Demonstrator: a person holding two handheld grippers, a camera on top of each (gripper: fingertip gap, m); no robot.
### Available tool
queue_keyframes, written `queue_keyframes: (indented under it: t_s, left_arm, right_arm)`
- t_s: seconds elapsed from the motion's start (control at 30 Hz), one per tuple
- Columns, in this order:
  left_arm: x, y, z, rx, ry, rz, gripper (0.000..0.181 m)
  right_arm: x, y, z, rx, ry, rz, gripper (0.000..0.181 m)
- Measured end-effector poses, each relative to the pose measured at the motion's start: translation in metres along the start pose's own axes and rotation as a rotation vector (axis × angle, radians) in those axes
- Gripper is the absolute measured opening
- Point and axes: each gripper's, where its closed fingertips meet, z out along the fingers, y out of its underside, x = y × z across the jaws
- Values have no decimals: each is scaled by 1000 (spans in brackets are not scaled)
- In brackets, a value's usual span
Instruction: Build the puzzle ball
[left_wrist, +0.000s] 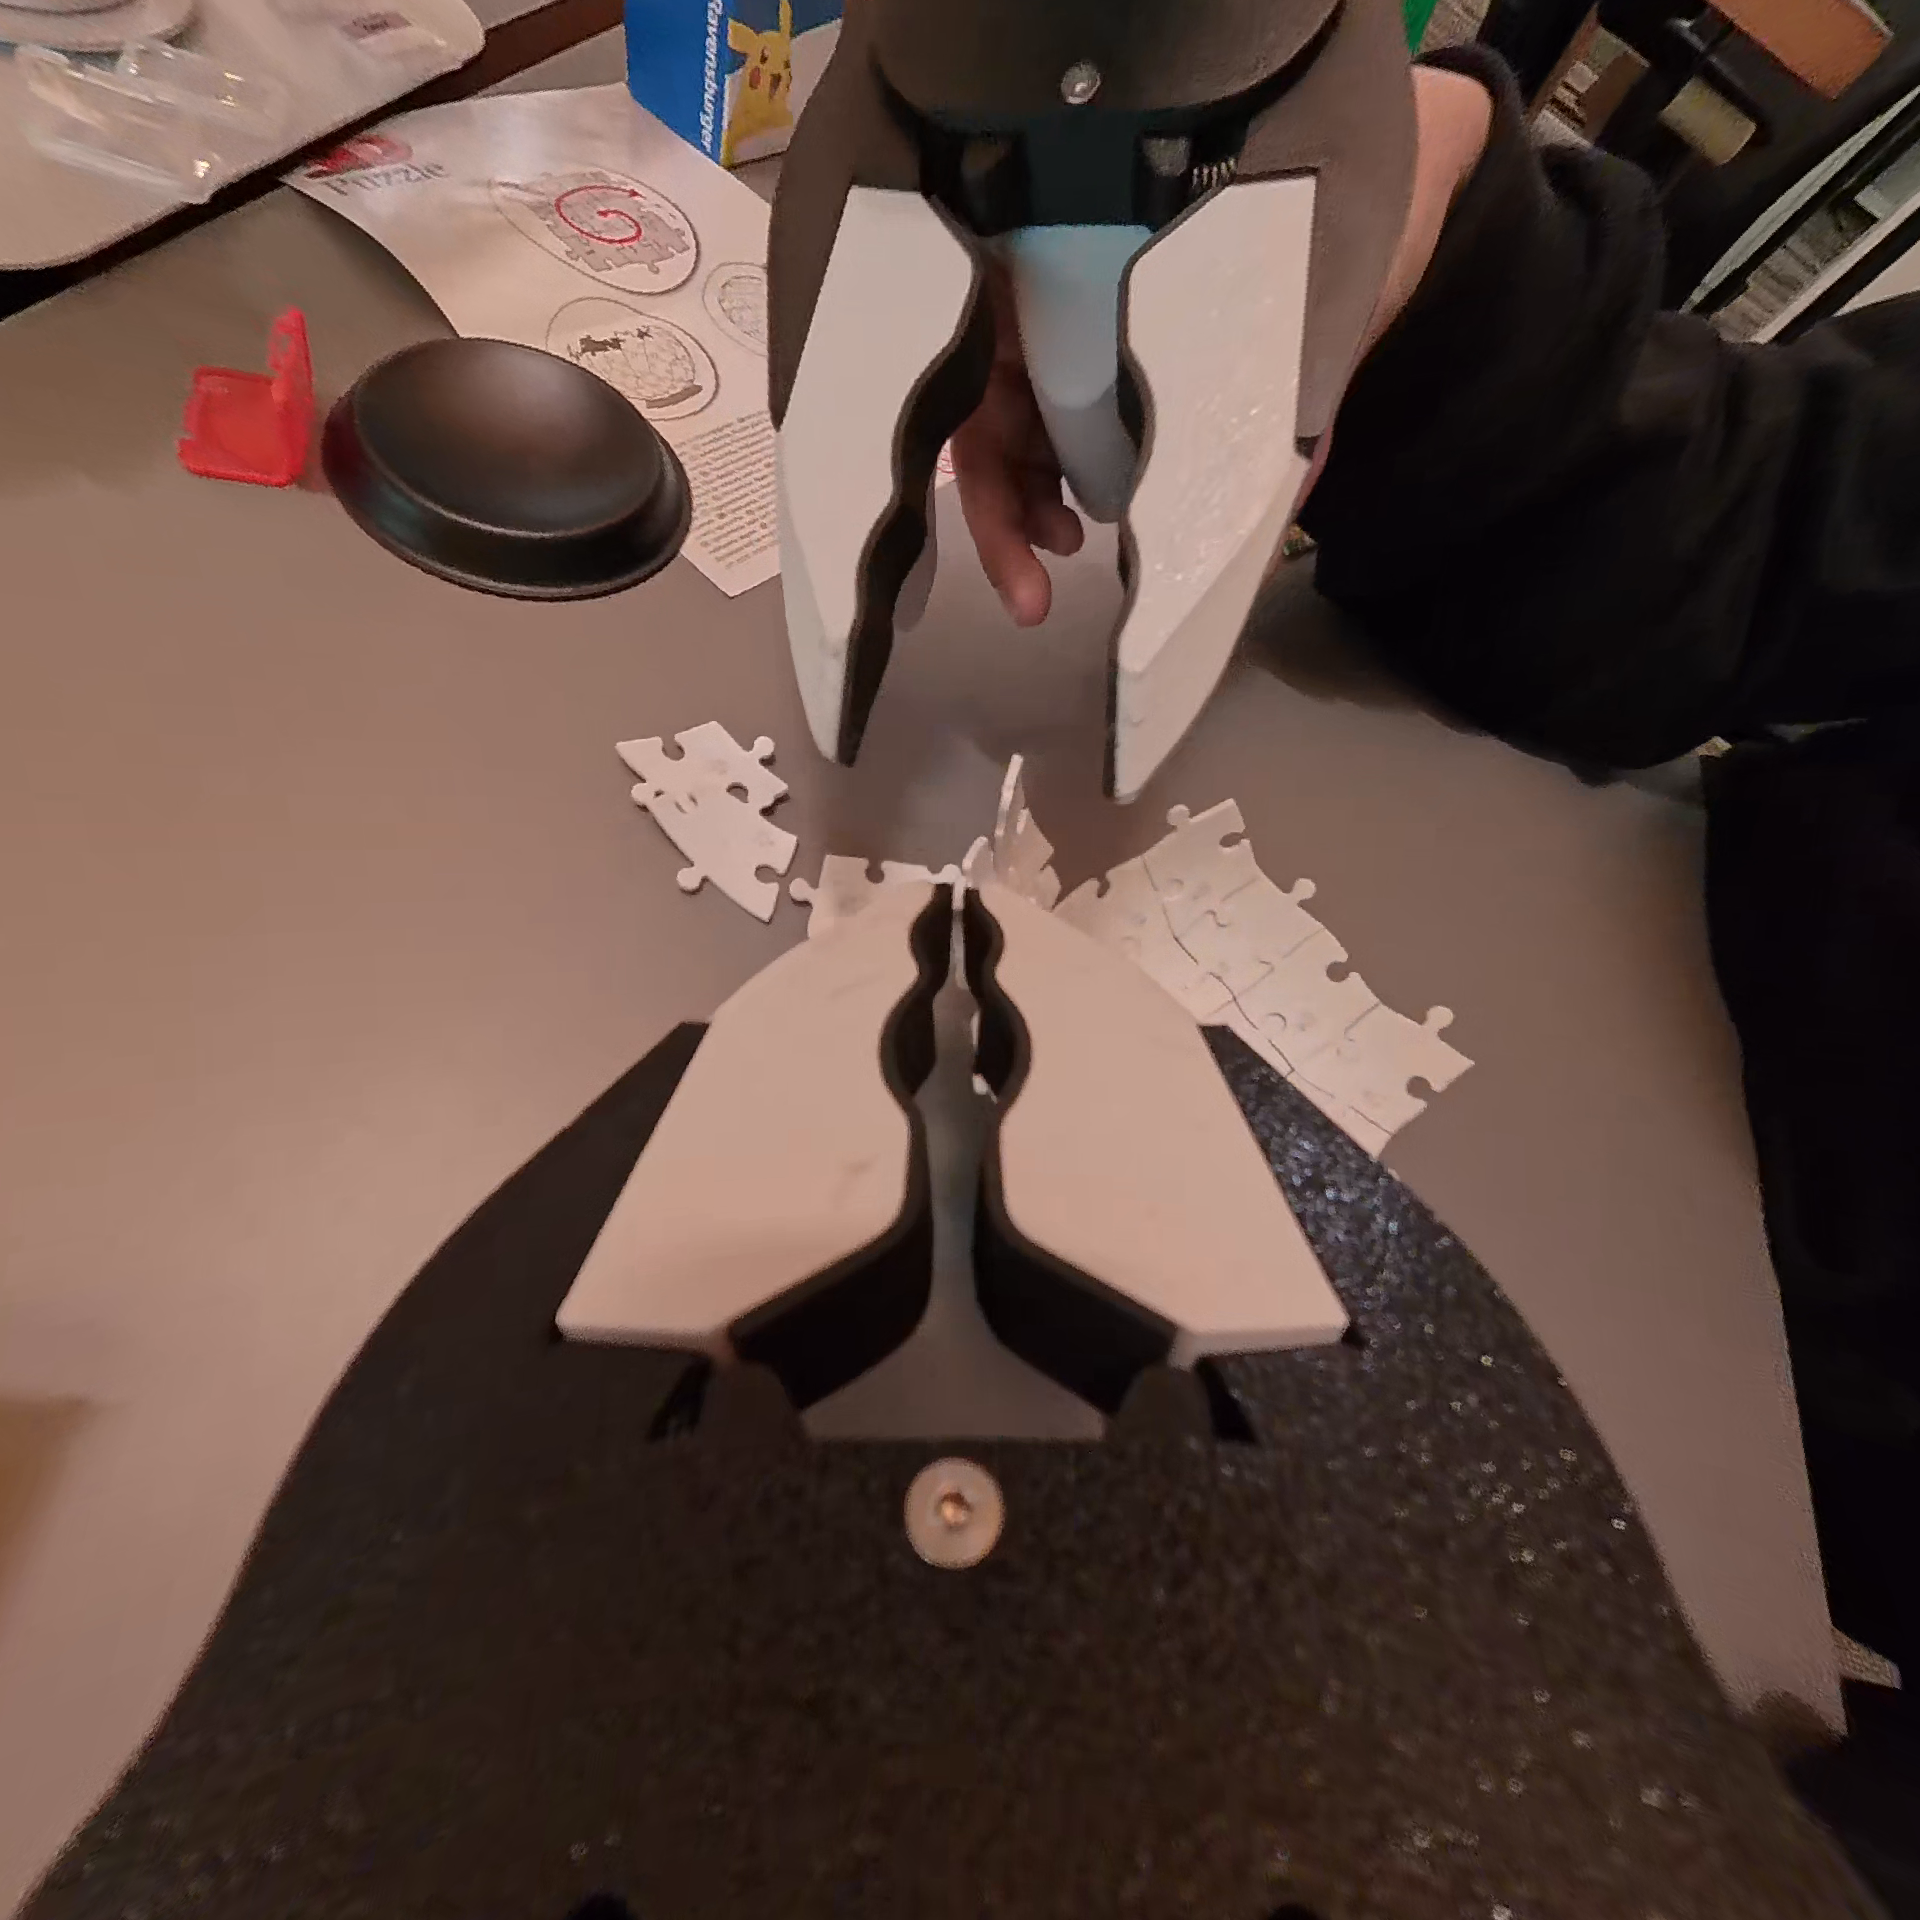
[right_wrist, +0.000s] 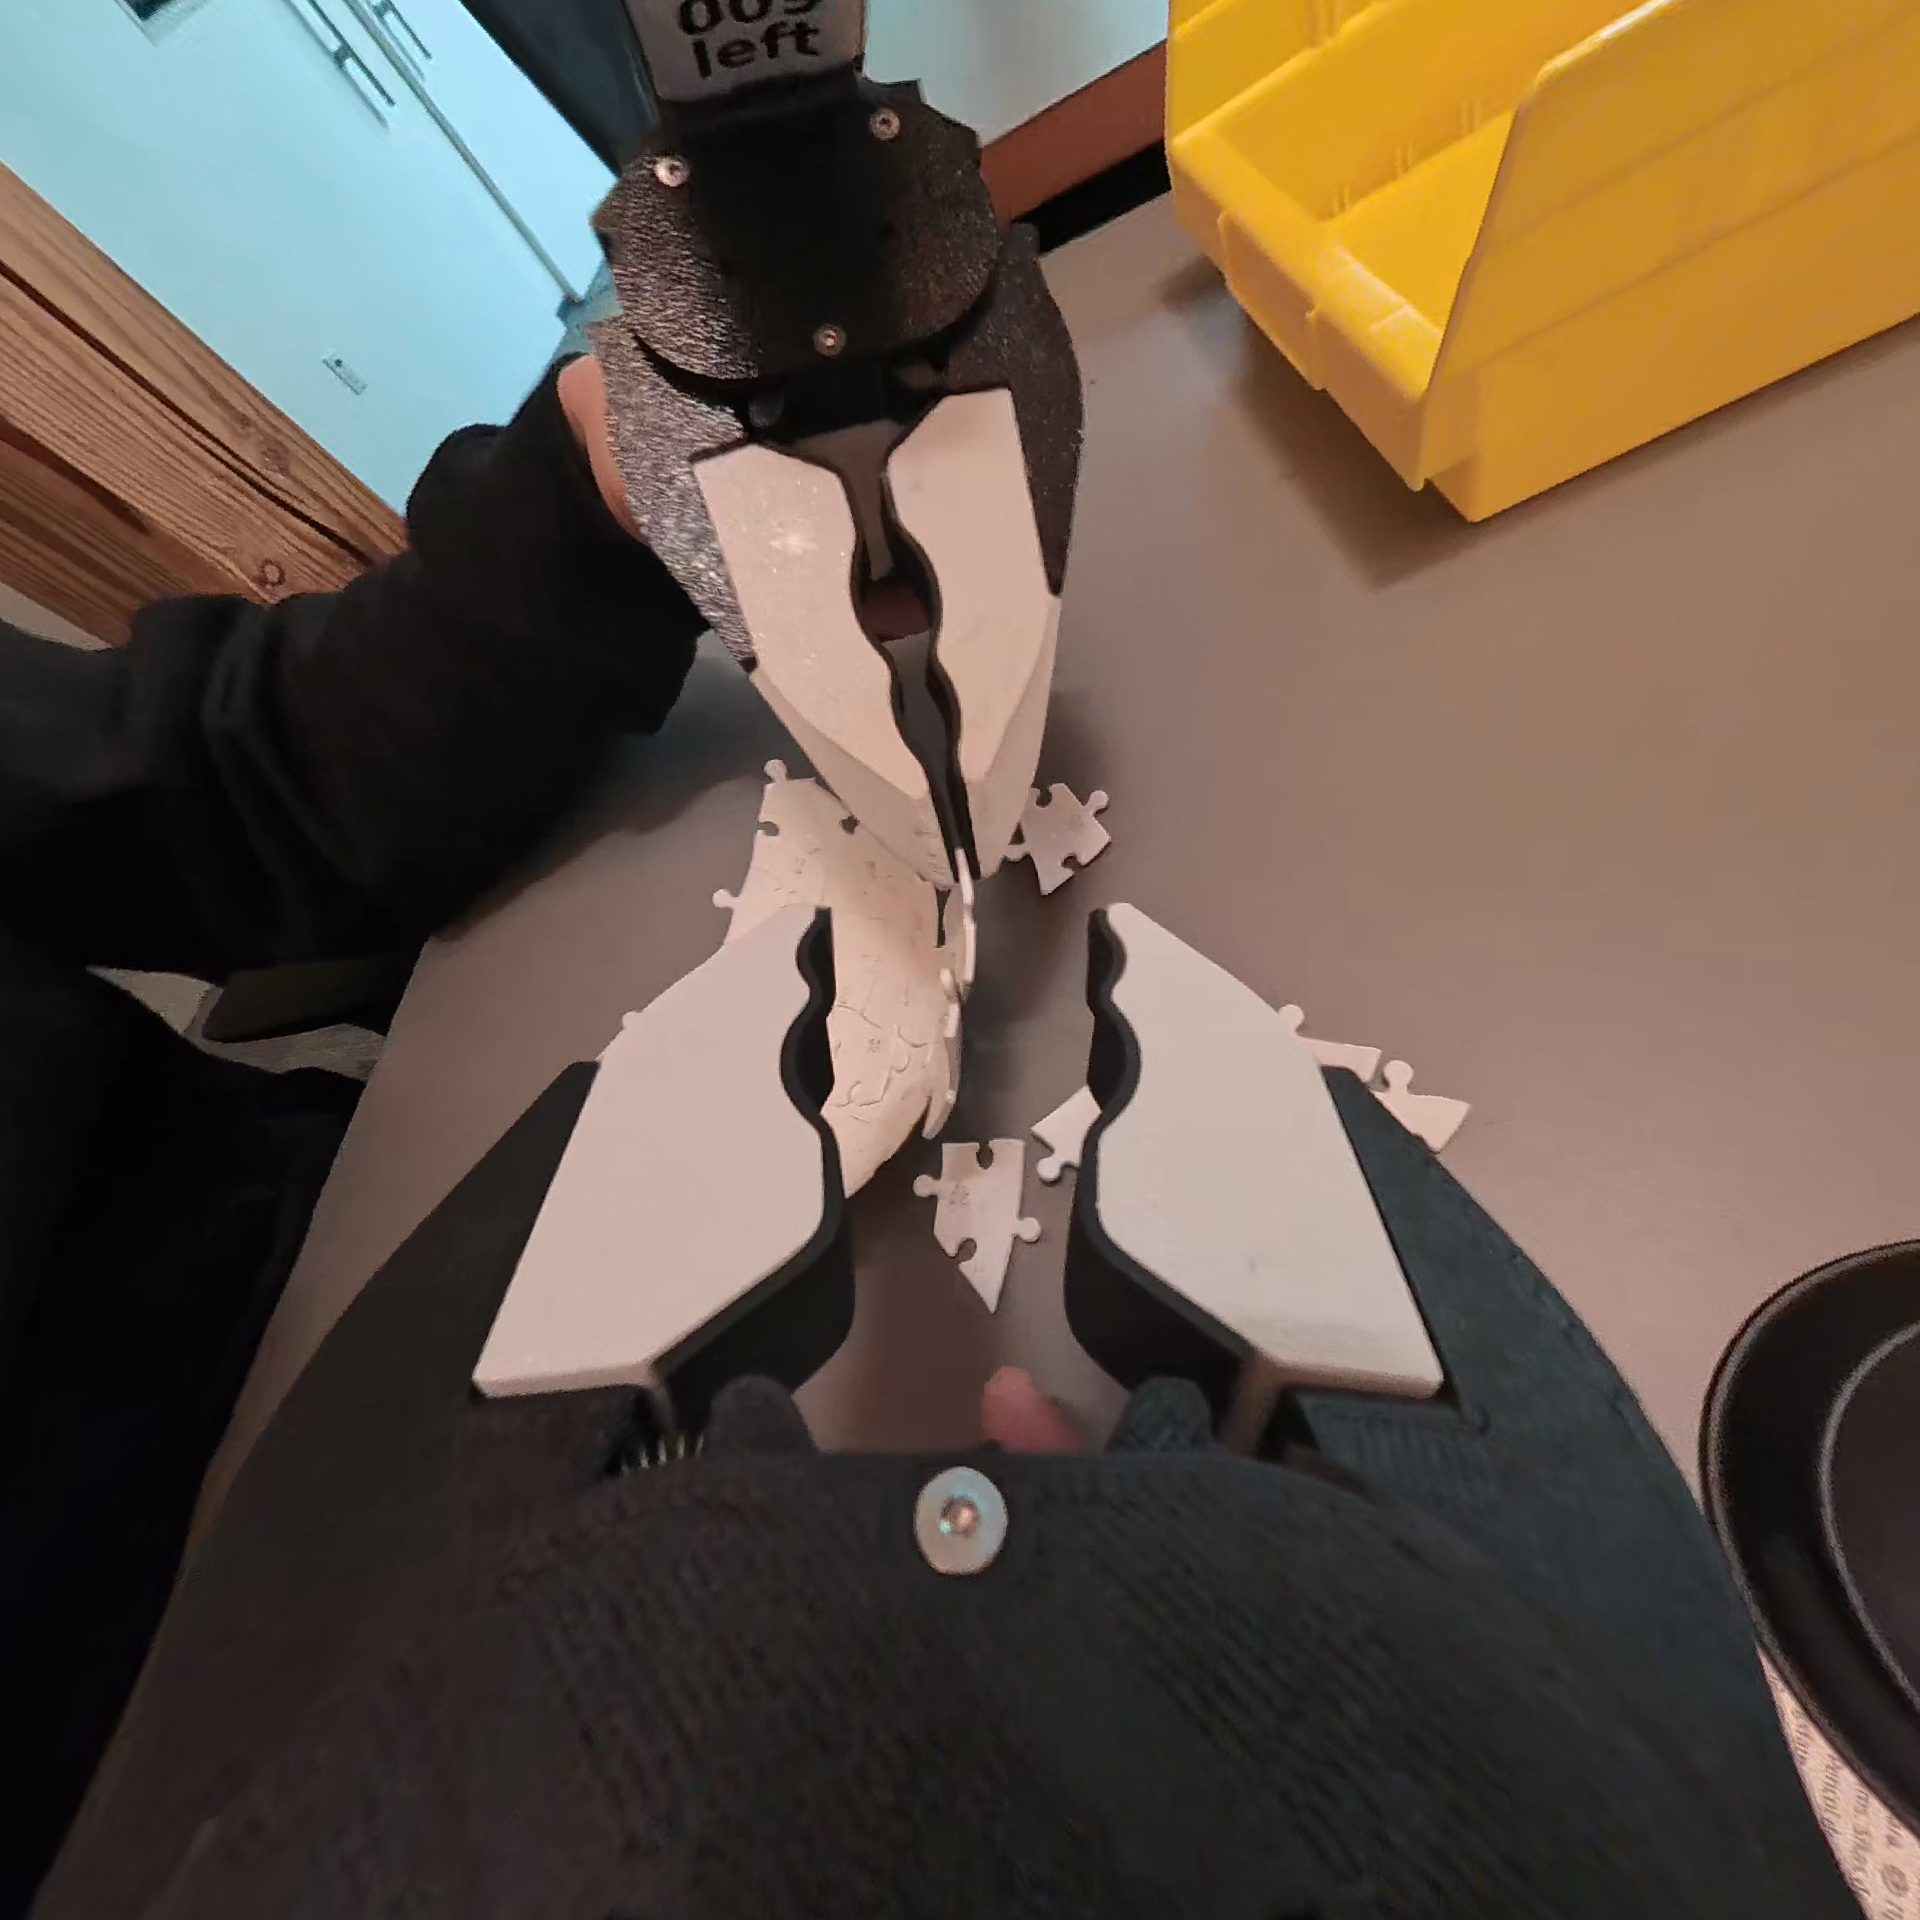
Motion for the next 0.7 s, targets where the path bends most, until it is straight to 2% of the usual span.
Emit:
queue_keyframes:
  t_s: [0.3,0.5,0.7]
  left_arm:
    - [-7,2,-18,5,-35,2,1]
    - [-8,1,-24,-92,-26,17,1]
    - [-7,11,-19,-178,-12,19,1]
  right_arm:
    - [2,-2,12,-29,-20,-5,47]
    - [6,3,23,-46,-35,33,44]
    - [5,12,27,-72,-68,67,36]
